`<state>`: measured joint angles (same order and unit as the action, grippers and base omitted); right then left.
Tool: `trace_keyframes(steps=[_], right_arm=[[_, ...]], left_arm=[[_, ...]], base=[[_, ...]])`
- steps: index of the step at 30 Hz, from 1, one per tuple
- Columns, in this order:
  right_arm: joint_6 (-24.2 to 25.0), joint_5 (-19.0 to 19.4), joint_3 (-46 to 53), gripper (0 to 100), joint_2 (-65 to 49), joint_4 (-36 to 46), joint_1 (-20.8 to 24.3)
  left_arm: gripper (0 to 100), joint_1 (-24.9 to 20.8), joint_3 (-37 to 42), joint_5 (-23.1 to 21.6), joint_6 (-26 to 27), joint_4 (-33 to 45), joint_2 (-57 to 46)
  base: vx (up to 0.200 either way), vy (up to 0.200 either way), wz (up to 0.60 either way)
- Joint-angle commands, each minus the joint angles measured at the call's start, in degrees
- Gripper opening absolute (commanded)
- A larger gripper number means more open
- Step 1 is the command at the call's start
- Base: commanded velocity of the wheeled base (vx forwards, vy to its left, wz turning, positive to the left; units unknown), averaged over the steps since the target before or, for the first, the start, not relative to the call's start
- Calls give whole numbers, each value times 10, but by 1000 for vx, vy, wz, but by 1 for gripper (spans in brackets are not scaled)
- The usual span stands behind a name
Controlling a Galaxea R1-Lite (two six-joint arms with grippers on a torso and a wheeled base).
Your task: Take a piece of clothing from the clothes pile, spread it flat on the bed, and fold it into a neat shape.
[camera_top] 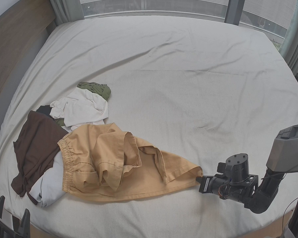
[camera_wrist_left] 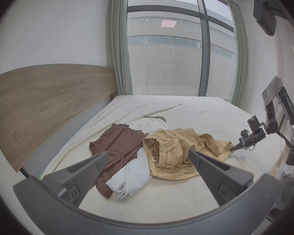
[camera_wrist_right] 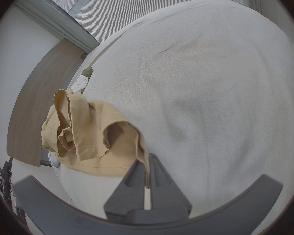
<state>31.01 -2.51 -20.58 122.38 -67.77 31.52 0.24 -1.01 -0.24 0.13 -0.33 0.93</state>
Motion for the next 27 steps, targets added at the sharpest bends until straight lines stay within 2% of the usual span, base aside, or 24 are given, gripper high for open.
trace_keyframes(steps=[1, 14, 27], right_arm=[[0, 0, 11, 0, -13, -1, -3], [-13, 0, 66, 0, -21, -25, -26], [-16, 0, 164, 0, -15, -117, -32]], left_arm=[[100, 0, 10, 0, 0, 0, -8], [100, 1, 10, 0, 0, 0, -8], [100, 1, 10, 0, 0, 0, -8]], base=[[0, 0, 0], [0, 0, 0], [0, 0, 0]])
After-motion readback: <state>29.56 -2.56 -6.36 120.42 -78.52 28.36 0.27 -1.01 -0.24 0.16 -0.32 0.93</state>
